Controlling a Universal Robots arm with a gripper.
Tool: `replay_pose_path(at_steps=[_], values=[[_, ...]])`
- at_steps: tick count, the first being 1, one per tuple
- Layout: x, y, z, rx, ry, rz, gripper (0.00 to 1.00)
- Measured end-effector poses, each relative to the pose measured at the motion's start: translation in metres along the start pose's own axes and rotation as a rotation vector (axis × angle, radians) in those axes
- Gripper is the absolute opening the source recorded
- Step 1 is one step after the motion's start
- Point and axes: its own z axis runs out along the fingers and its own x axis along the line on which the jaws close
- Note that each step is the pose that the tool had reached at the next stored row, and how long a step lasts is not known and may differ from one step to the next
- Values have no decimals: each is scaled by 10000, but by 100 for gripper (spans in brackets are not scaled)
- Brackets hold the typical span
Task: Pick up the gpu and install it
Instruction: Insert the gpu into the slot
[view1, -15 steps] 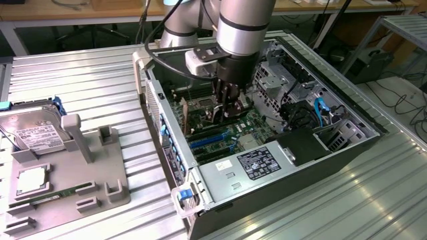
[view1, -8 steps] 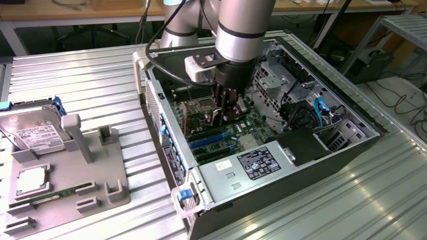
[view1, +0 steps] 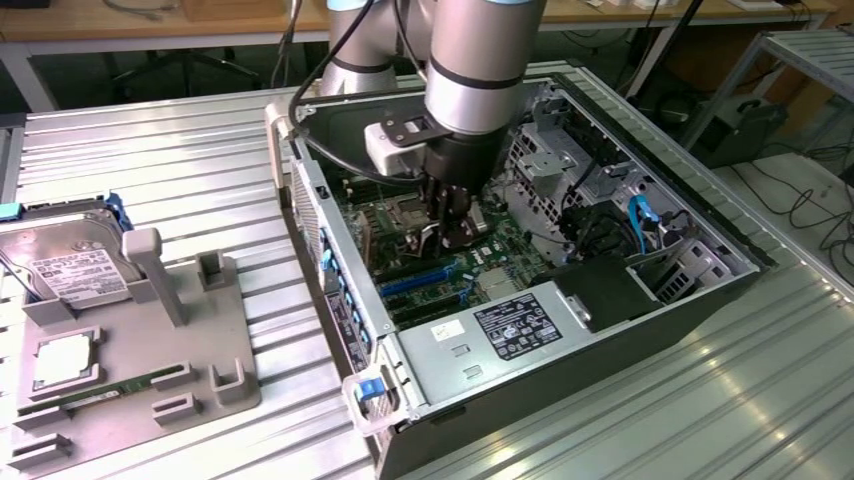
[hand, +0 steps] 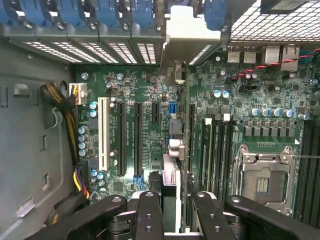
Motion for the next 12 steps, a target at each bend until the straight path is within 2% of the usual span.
replay_pose_path(at_steps=[5,12], values=[[-2,26,93,0,1,31,27],[-3,50,116,-1,3,33,27]])
